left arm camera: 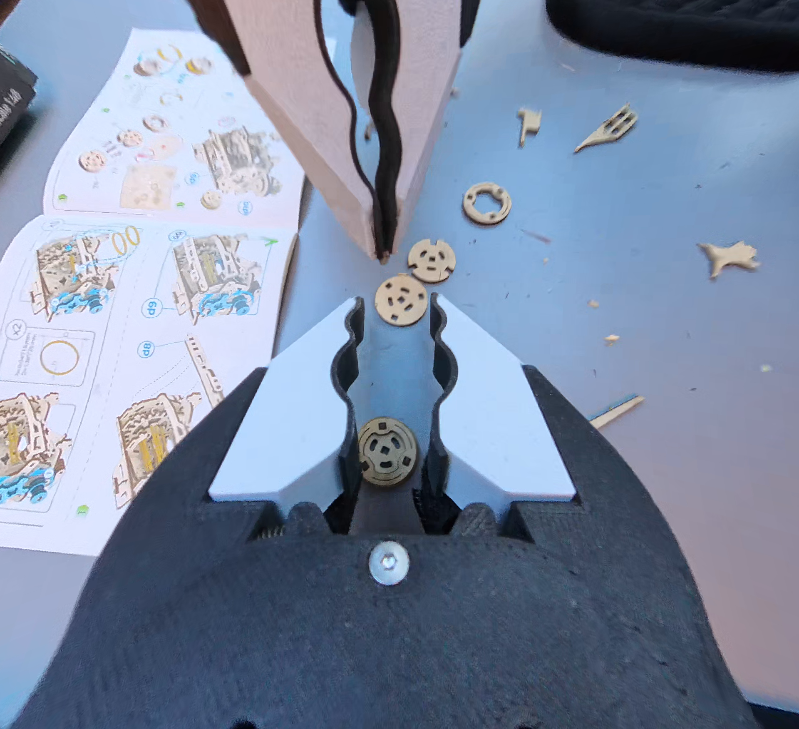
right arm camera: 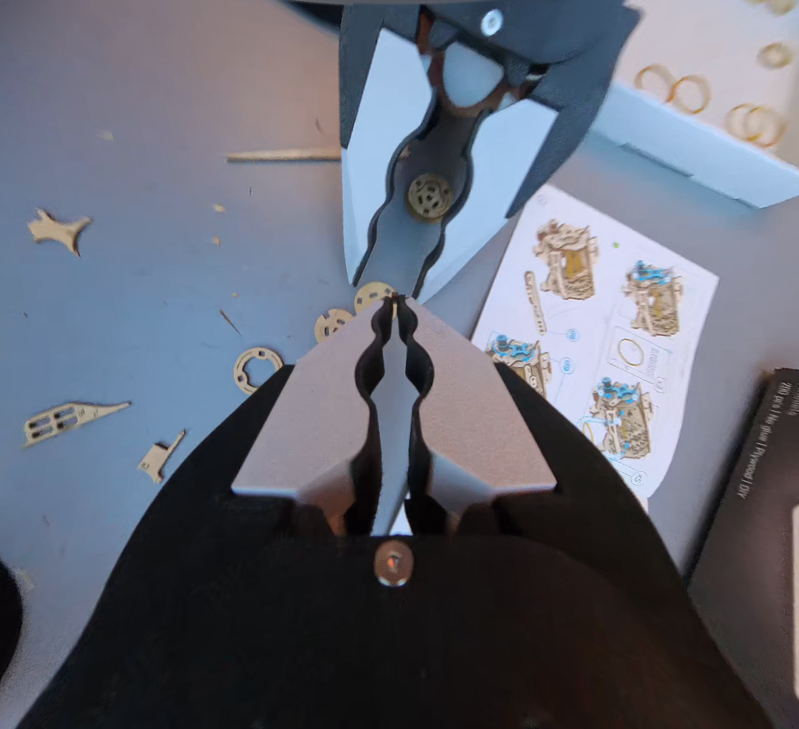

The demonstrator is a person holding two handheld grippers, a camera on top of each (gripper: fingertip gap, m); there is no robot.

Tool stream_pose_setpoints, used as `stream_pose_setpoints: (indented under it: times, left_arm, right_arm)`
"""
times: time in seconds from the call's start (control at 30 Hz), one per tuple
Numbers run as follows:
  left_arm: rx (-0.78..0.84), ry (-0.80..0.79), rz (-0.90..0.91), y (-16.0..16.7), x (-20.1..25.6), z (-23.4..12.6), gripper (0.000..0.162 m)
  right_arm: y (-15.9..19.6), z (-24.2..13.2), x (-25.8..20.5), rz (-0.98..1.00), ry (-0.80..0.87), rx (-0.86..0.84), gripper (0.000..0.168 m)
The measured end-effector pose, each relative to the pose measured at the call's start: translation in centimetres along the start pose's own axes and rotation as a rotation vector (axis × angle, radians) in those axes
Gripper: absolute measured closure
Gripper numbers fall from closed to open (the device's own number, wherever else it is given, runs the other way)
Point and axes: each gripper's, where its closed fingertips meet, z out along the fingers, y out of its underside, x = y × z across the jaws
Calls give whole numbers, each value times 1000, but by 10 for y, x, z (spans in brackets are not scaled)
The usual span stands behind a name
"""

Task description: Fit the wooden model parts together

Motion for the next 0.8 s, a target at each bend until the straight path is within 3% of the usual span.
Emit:
stream_pose_setpoints:
  times: [0.17, 0.33, 0.53, 0.63, 0.8]
  left_arm:
    - [308, 166, -185, -50, 9, -32, 143]
    - [593, 428, -409, -89, 14, -73, 143]
    - [693, 587, -492, -108, 24, -77, 142]
    - [737, 640, -519, -112, 24, -81, 149]
    - [750, 640, -510, -114, 26, -81, 150]
  right_arm:
    - [-37, -43, -5, -4, 106, 385, 167]
    - [-55, -66, -11, -59, 188, 533, 167]
    - [-72, -79, -14, -149, 266, 616, 168]
    - [-78, -85, -14, -177, 299, 640, 168]
    - [-80, -88, -11, -188, 323, 641, 168]
